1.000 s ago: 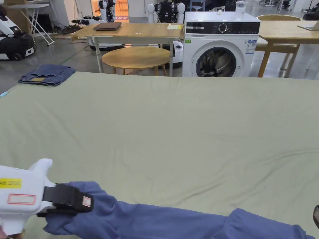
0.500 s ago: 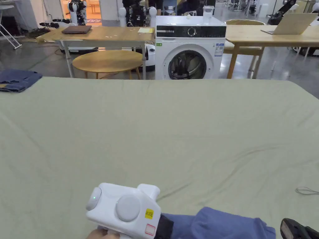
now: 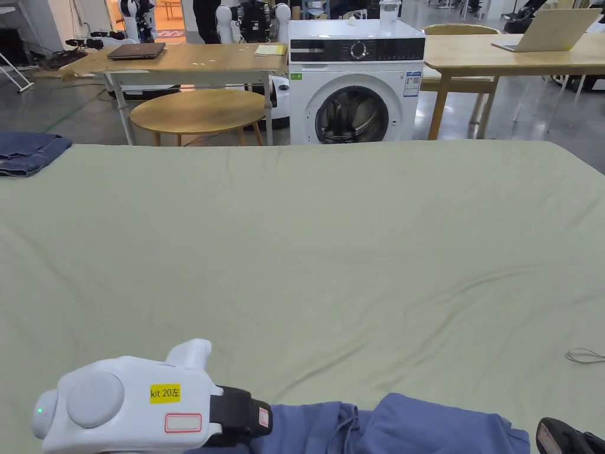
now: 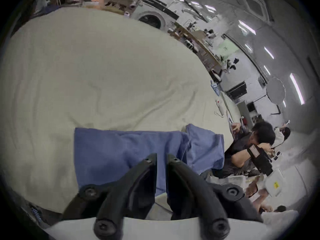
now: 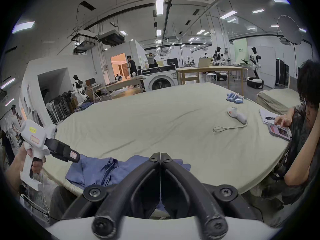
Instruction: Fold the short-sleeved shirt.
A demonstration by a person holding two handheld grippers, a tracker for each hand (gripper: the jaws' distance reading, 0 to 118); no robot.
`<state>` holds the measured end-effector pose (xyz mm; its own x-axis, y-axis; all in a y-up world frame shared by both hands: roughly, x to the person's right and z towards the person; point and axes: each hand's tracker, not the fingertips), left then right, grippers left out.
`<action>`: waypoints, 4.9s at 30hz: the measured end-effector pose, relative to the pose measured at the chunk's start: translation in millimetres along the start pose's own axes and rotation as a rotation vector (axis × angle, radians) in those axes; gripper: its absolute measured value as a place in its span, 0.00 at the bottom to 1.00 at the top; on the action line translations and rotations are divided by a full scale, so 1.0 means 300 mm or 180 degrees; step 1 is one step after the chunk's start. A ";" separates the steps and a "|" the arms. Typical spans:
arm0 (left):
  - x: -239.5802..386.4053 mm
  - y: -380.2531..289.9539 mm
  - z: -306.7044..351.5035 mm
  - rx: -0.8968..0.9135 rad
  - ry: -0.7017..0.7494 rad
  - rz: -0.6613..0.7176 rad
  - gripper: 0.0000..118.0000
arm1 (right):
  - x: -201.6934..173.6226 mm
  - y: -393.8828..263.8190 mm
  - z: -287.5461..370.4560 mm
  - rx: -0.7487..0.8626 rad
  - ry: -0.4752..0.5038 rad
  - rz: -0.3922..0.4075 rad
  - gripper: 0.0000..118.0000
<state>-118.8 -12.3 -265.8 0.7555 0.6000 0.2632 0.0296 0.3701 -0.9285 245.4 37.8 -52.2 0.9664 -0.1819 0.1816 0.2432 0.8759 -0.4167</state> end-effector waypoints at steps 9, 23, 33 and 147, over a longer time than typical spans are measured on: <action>0.059 -0.141 -0.390 -0.0392 -0.0300 0.0015 0.04 | -0.007 -0.005 0.005 -0.0073 -0.0018 0.0012 0.00; -0.194 -0.041 0.131 0.0343 -0.0648 0.0448 0.03 | -0.106 0.042 -0.018 -0.0051 0.0175 0.0141 0.00; -0.405 -0.018 0.128 0.0120 -0.0317 0.0475 0.08 | -0.129 0.042 -0.026 -0.0071 0.0195 0.0193 0.00; -0.318 0.011 -0.180 -0.0338 -0.1306 0.0505 0.96 | 0.037 -0.335 -0.838 -0.2418 0.2970 -0.2586 0.00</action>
<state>-155.3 -106.6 -308.1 0.4346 0.8829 0.1777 0.0177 0.1889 -0.9818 252.6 -164.7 -232.3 0.1722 -0.9817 0.0818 0.4376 0.0018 -0.8992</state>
